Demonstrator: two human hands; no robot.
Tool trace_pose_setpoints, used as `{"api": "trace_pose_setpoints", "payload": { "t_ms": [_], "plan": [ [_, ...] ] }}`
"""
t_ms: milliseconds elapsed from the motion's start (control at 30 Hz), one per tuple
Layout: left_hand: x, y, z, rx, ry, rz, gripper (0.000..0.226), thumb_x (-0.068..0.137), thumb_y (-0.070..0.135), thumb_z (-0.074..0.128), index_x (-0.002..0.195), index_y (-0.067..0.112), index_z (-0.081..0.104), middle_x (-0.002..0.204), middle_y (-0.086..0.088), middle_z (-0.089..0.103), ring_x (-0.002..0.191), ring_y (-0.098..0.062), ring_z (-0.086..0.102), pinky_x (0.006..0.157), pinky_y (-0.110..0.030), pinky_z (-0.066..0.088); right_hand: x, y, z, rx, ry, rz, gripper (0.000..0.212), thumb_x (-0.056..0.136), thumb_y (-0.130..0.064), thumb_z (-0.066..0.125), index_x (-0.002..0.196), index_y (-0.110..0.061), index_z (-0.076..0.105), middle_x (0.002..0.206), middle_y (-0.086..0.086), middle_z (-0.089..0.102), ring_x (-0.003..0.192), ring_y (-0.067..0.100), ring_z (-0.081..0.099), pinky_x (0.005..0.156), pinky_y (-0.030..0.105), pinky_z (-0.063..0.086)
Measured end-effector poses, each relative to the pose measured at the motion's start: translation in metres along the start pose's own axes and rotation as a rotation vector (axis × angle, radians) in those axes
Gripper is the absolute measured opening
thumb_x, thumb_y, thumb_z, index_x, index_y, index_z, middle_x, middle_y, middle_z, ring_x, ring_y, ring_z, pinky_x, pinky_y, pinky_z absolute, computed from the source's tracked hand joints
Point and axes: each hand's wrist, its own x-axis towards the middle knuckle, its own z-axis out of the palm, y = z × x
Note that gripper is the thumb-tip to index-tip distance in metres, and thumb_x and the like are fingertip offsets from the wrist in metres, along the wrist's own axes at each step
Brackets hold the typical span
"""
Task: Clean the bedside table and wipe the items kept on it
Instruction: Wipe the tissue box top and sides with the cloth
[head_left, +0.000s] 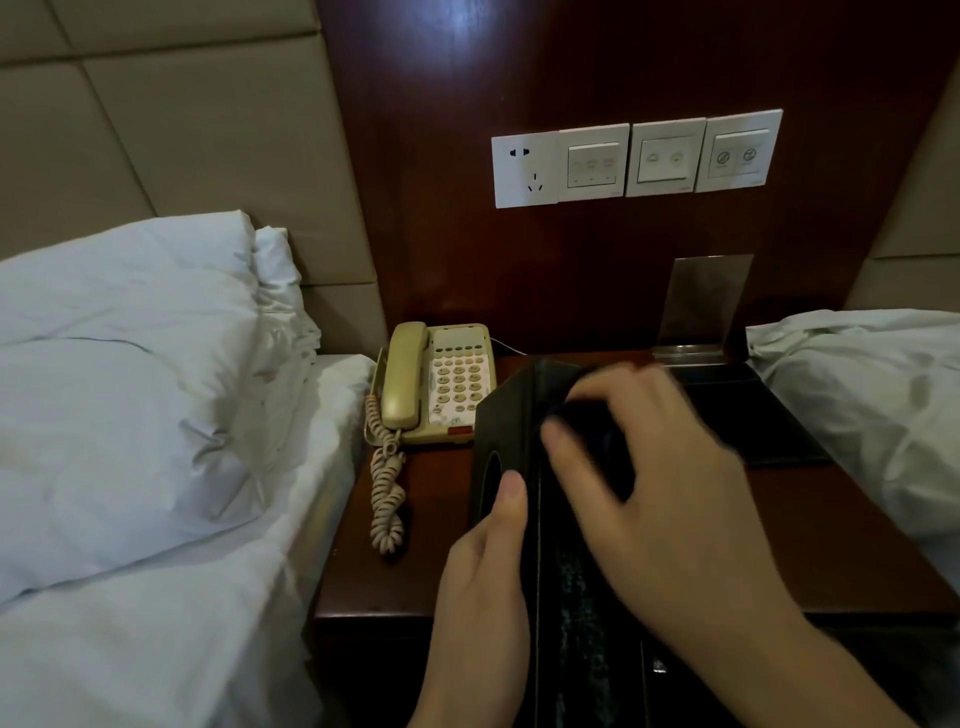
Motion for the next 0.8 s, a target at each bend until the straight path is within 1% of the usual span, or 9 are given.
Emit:
{"api": "trace_pose_setpoints", "payload": {
  "t_ms": [33, 100, 233, 300, 400, 467, 567, 667, 800],
  "plan": [
    [0.004, -0.003, -0.001, -0.049, 0.039, -0.037, 0.032, 0.103, 0.04, 0.043, 0.104, 0.028, 0.072, 0.079, 0.025, 0.072, 0.071, 0.022, 0.061, 0.059, 0.005, 0.039, -0.008, -0.004, 0.001, -0.003, -0.025, -0.033, 0.017, 0.091, -0.054, 0.046, 0.103, -0.042, 0.047, 0.098, -0.019, 0.045, 0.08, -0.003, 0.054, 0.056, 0.015, 0.047],
    [0.001, -0.006, -0.001, -0.123, 0.031, 0.028, 0.026, 0.106, 0.032, 0.04, 0.097, 0.035, 0.064, 0.068, 0.034, 0.067, 0.067, 0.029, 0.055, 0.06, 0.006, 0.038, -0.014, -0.003, 0.002, 0.021, -0.04, -0.047, 0.018, 0.09, -0.055, 0.046, 0.103, -0.043, 0.048, 0.098, -0.019, 0.047, 0.082, -0.002, 0.055, 0.059, 0.017, 0.049],
    [-0.01, 0.018, 0.01, -0.064, -0.05, -0.049, 0.082, 0.106, 0.025, 0.035, 0.033, 0.055, 0.057, 0.051, 0.054, 0.046, 0.063, 0.038, 0.046, 0.059, 0.008, 0.035, 0.012, 0.019, -0.006, 0.04, 0.079, 0.077, 0.02, 0.093, -0.048, 0.05, 0.108, -0.035, 0.053, 0.1, -0.014, 0.05, 0.084, -0.001, 0.05, 0.062, 0.01, 0.039],
    [-0.005, 0.022, 0.013, -0.044, -0.004, -0.047, 0.084, 0.104, 0.027, 0.036, 0.03, 0.066, 0.047, 0.054, 0.052, 0.05, 0.065, 0.037, 0.048, 0.06, 0.008, 0.035, 0.022, 0.018, -0.007, 0.025, 0.133, 0.112, 0.021, 0.095, -0.046, 0.051, 0.112, -0.034, 0.053, 0.103, -0.012, 0.048, 0.082, -0.001, 0.047, 0.062, 0.007, 0.037],
    [0.009, -0.001, 0.006, -0.003, 0.065, 0.08, 0.061, 0.102, 0.024, 0.041, 0.054, 0.045, 0.071, 0.065, 0.037, 0.067, 0.079, 0.028, 0.06, 0.066, 0.008, 0.036, 0.011, -0.009, 0.003, 0.006, 0.05, 0.007, 0.018, 0.095, -0.047, 0.049, 0.11, -0.037, 0.052, 0.105, -0.013, 0.046, 0.083, 0.001, 0.052, 0.064, 0.011, 0.044],
    [0.013, -0.004, 0.002, 0.076, 0.111, 0.139, 0.043, 0.107, 0.01, 0.041, 0.09, 0.044, 0.062, 0.073, 0.035, 0.069, 0.092, 0.022, 0.062, 0.07, 0.009, 0.035, 0.002, -0.022, 0.008, -0.018, -0.011, -0.1, 0.019, 0.094, -0.047, 0.05, 0.109, -0.036, 0.052, 0.106, -0.013, 0.047, 0.083, 0.004, 0.056, 0.063, 0.018, 0.052],
    [0.011, -0.001, -0.001, -0.066, 0.071, 0.083, 0.025, 0.102, 0.03, 0.045, 0.098, 0.037, 0.069, 0.08, 0.026, 0.076, 0.081, 0.019, 0.066, 0.063, 0.004, 0.042, 0.011, -0.007, 0.001, 0.039, 0.055, -0.032, 0.023, 0.093, -0.048, 0.049, 0.112, -0.035, 0.054, 0.106, -0.013, 0.048, 0.085, 0.001, 0.053, 0.069, 0.012, 0.048],
    [0.011, 0.0, 0.002, -0.212, 0.034, -0.06, 0.05, 0.091, 0.057, 0.046, 0.103, 0.022, 0.08, 0.099, 0.003, 0.081, 0.091, -0.001, 0.074, 0.065, -0.008, 0.051, 0.02, 0.015, -0.004, 0.033, 0.142, 0.071, 0.021, 0.096, -0.045, 0.051, 0.113, -0.034, 0.053, 0.104, -0.012, 0.047, 0.079, -0.001, 0.047, 0.072, 0.002, 0.039],
    [0.015, -0.01, 0.001, -0.156, 0.163, -0.082, 0.067, 0.096, 0.068, 0.044, 0.13, 0.016, 0.068, 0.129, -0.011, 0.07, 0.125, -0.026, 0.063, 0.108, -0.044, 0.049, -0.012, 0.007, 0.009, -0.016, -0.054, 0.012, 0.021, 0.092, -0.054, 0.044, 0.109, -0.041, 0.048, 0.101, -0.018, 0.041, 0.076, -0.004, 0.052, 0.054, 0.007, 0.039]
  ]
}}
